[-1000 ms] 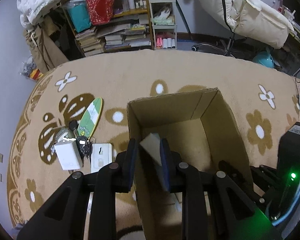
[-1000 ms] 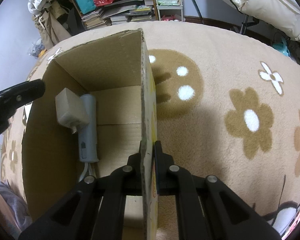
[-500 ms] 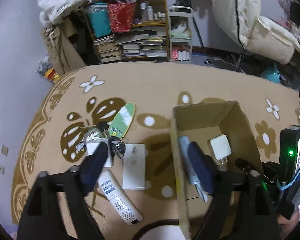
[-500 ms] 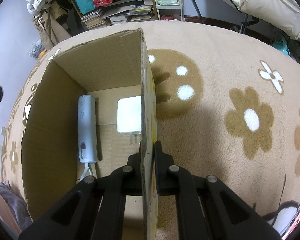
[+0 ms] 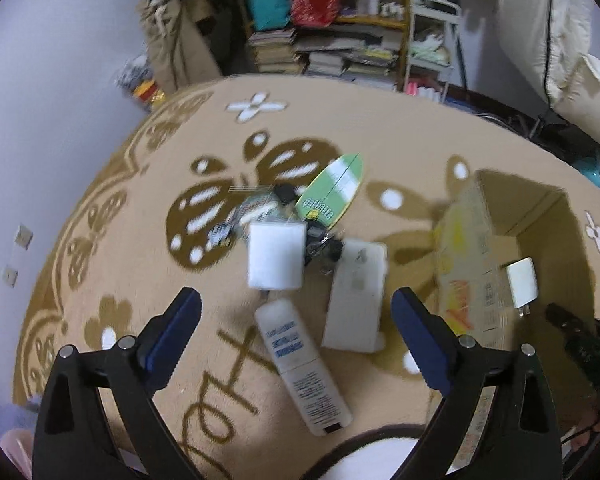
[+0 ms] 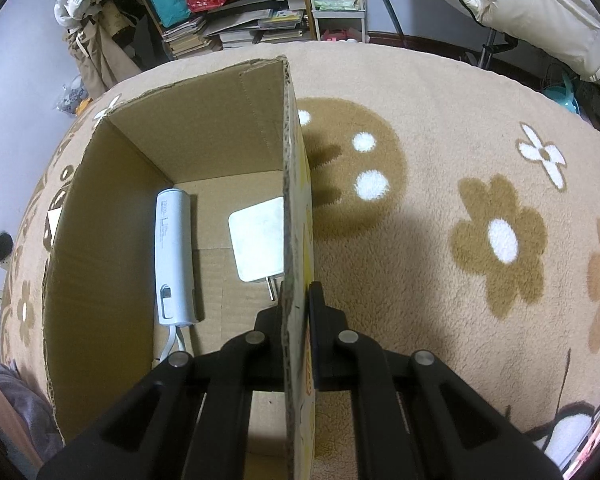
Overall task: Organize rigid objects
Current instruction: 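Return the left tool to the items and grasp the white lotion tube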
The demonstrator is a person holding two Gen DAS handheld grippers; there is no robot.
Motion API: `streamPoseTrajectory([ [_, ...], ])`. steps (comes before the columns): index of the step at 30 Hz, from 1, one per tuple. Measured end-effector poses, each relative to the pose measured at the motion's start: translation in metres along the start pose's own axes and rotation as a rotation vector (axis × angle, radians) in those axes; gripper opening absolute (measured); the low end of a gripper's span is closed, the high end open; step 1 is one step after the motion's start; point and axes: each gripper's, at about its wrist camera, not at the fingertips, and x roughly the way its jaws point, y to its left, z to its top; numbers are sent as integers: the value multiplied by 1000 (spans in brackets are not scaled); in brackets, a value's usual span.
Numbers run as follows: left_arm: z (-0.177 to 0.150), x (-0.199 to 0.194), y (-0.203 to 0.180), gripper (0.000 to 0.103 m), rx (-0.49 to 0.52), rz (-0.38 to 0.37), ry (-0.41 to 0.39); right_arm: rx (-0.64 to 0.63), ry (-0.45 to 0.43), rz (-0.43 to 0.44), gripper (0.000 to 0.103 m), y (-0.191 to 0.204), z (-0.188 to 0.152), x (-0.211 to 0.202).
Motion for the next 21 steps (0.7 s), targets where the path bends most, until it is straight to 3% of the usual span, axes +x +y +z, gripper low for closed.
streamPoseTrajectory([
  [10, -25, 42, 29, 95, -67, 30, 94, -2, 0, -1, 8, 1, 1, 0],
  [21, -48, 85, 26, 95, -41, 56, 196, -2, 1, -3, 8, 1, 2, 0],
])
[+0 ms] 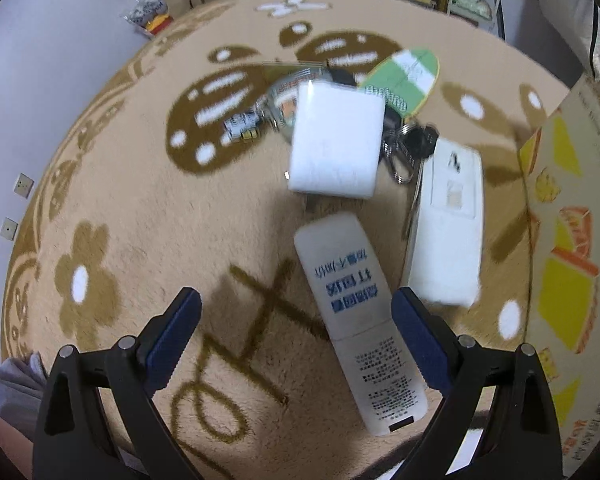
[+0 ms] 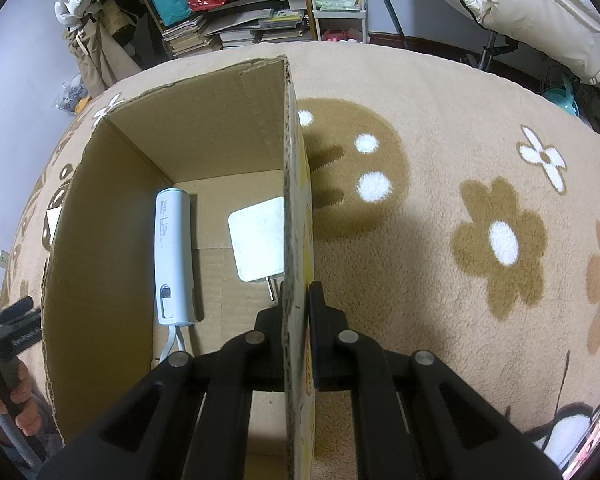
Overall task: Organize rigid objects
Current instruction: 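Return the left tool to the items and grasp the white lotion tube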
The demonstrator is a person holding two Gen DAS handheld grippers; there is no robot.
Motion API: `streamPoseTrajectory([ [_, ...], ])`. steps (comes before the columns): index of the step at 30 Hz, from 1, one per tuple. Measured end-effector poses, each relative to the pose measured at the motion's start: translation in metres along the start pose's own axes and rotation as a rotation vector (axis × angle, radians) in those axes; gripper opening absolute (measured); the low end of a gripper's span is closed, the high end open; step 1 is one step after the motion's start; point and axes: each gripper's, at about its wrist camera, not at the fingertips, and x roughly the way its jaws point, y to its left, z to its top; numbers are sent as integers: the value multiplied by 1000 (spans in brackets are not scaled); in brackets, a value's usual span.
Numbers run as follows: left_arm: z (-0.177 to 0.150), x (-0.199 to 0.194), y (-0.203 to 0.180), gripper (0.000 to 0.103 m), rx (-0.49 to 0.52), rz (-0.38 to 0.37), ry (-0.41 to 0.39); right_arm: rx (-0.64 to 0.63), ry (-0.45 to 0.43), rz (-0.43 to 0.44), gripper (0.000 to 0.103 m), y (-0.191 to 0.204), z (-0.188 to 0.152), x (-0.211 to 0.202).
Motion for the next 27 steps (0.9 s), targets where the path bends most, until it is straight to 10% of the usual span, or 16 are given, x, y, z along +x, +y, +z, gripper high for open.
streamPoseTrajectory([
  [12, -11, 25, -12, 91, 13, -40, 57, -3, 0, -4, 8, 1, 0, 0],
  [19, -13, 18, -19, 55, 17, -77, 66, -4, 0, -6, 8, 2, -1, 0],
  [27, -20, 7, -23, 42, -6, -35, 27, -2, 0, -4, 8, 3, -1, 0],
])
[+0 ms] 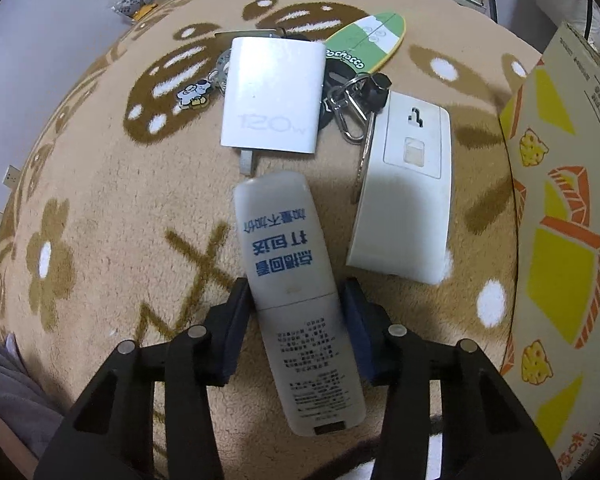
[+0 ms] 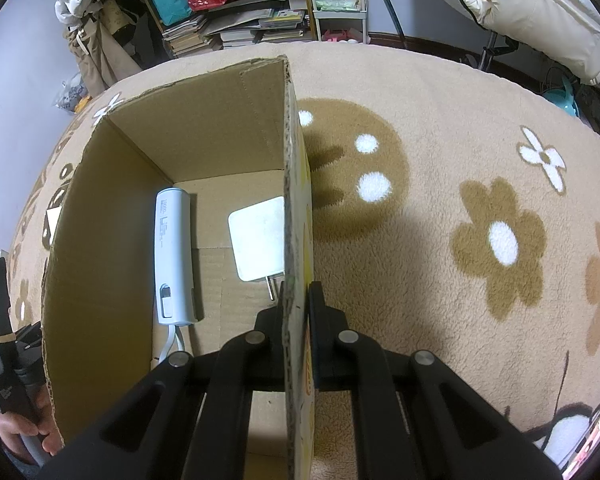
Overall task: Organize rigid objects
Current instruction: 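Return the left tool to the items and grasp the white lotion tube, then lift the white lotion tube with the left tool and carry it over the box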
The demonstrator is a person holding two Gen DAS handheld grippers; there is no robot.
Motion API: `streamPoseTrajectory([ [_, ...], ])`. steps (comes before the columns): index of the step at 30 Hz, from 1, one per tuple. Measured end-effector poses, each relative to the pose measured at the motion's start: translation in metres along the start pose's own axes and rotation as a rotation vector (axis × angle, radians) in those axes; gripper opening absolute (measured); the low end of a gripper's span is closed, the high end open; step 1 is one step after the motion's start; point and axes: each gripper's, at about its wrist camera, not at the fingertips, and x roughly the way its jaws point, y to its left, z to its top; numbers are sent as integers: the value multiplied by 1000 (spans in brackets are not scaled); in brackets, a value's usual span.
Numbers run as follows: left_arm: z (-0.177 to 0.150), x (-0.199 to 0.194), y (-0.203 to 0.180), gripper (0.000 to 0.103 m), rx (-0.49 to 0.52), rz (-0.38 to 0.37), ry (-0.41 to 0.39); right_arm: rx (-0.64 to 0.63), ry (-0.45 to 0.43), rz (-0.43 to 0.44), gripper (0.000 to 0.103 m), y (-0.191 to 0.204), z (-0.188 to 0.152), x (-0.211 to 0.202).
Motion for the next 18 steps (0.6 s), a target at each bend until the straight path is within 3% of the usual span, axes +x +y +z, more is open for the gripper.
streamPoseTrajectory([
  [18, 0, -14, 20, 40, -49, 49, -41, 4, 0, 4, 8, -1, 0, -1],
])
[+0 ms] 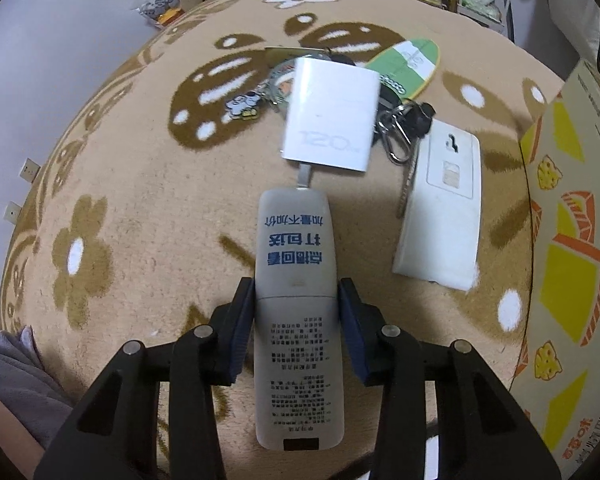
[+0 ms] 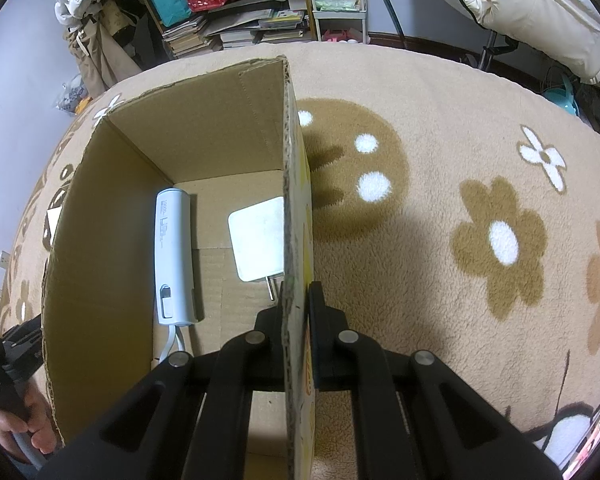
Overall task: Organize rigid objects
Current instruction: 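Lift the white lotion tube with the left tool and carry it over the box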
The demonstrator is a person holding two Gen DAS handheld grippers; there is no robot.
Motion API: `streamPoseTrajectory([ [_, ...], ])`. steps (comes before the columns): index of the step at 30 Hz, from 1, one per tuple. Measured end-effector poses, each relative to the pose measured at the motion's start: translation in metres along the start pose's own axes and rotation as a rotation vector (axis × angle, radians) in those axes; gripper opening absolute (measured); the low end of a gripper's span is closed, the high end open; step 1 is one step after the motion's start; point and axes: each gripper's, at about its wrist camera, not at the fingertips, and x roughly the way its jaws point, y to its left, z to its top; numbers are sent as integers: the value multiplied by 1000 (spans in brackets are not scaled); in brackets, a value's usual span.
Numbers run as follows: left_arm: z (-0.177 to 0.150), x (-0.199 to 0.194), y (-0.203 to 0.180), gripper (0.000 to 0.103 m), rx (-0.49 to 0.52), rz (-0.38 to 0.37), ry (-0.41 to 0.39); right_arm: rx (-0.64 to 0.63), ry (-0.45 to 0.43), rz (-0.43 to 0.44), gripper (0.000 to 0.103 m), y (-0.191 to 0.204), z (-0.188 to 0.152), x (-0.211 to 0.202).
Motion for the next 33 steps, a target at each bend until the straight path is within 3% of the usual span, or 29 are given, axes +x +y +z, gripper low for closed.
streamPoseTrajectory([
  [17, 9, -19, 14, 40, -30, 44, -64, -2, -1, -2, 8, -1, 0, 0],
  [33, 35, -139, -30, 40, 49, -49, -321, -2, -1, -2, 8, 0, 0, 0],
])
